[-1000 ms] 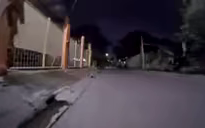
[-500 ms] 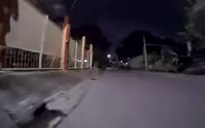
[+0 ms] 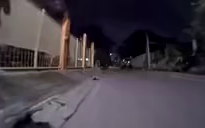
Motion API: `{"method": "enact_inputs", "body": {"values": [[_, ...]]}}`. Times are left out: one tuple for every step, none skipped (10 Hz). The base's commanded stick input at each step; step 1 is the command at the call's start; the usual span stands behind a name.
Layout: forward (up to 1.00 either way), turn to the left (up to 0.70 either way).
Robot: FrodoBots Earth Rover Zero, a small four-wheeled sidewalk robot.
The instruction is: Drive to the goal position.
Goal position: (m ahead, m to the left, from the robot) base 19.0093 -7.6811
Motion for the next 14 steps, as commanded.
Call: {"method": "enact_inputs", "body": {"values": [[0.7,-0.35],[0.7,-0.35],[0.7,-0.35],[0.7,-0.35],[0.7,-0.35],[0.7,-0.35],[0.7,-0.35],[0.7,-0.35],[0.7,-0.35],[0.7,-0.35],[0.7,-0.35],[0.7,-0.35],[0.7,-0.21],[0.7,0.0]]}}
